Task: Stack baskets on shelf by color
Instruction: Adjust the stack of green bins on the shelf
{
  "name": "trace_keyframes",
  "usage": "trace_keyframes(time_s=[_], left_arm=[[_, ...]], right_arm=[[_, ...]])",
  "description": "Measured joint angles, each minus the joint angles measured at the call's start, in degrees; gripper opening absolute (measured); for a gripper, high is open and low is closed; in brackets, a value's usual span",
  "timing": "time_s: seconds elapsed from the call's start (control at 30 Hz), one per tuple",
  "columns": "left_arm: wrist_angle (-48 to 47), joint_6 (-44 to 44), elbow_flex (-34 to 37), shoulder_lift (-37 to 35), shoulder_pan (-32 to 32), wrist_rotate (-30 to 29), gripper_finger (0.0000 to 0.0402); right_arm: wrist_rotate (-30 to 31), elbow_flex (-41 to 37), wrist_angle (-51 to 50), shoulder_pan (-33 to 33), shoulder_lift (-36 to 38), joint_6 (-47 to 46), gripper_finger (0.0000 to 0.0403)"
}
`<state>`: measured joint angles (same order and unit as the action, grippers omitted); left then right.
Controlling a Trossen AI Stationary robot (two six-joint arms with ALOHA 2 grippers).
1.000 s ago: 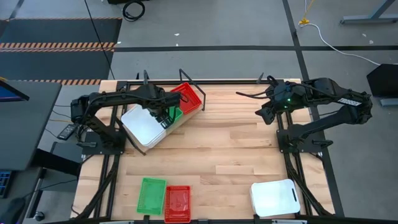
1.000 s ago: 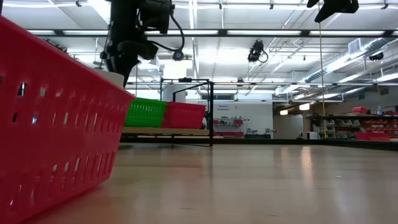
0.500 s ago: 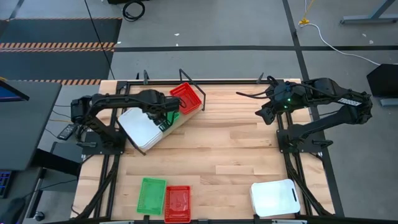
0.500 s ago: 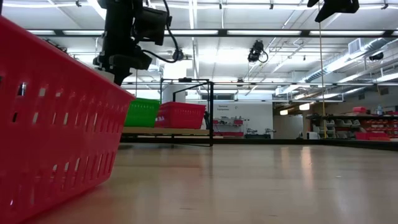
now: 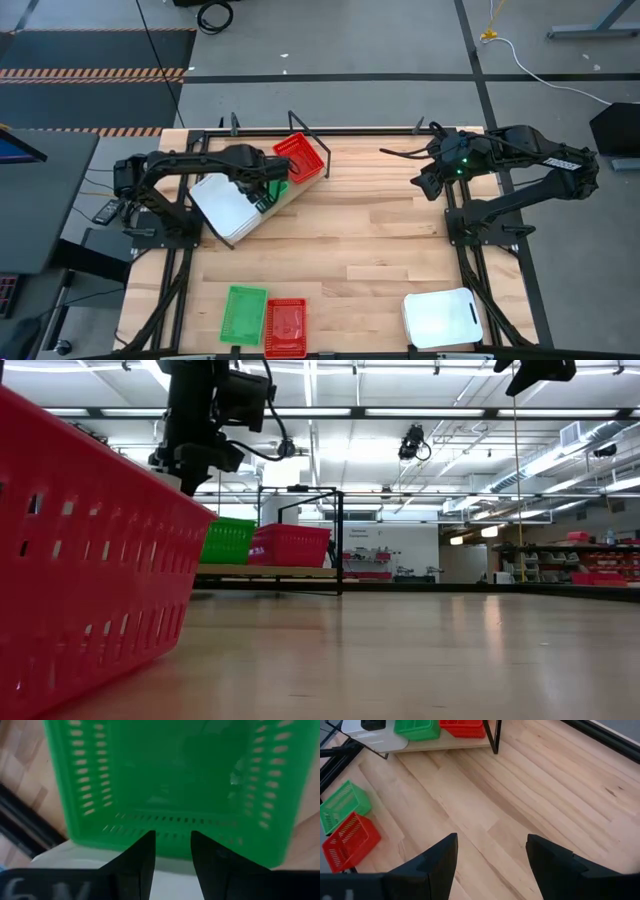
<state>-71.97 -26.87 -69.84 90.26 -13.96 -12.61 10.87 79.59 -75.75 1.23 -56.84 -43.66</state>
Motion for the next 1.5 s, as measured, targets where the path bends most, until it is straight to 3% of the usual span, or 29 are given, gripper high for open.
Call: trace_keyframes(time_s=[0.53,0.7,0.97,1.5], left_arm=[[11.1,0.2,0.0,0.0,0.6,1.6,0.0130],[12.2,3.0,-0.1,1.4,-2.1,-1.7,0.0130],[14.8,7.0,-0.1,5.8,-7.4,0.0,0.0130],[22.6,7.2,-0.1,6.8,-7.7,0.5,0.0130]], right_arm=[[-1.1,0.0,0.0,0.0,0.0,-0.1,0.0240],[-1.4,0.0,0.0,0.0,0.0,-0.8,0.0240],[-2.1,0.0,0.1,0.0,0.0,-2.9,0.0240],[-2.6,0.0,0.2,0.0,0.0,-3.1,0.0240]])
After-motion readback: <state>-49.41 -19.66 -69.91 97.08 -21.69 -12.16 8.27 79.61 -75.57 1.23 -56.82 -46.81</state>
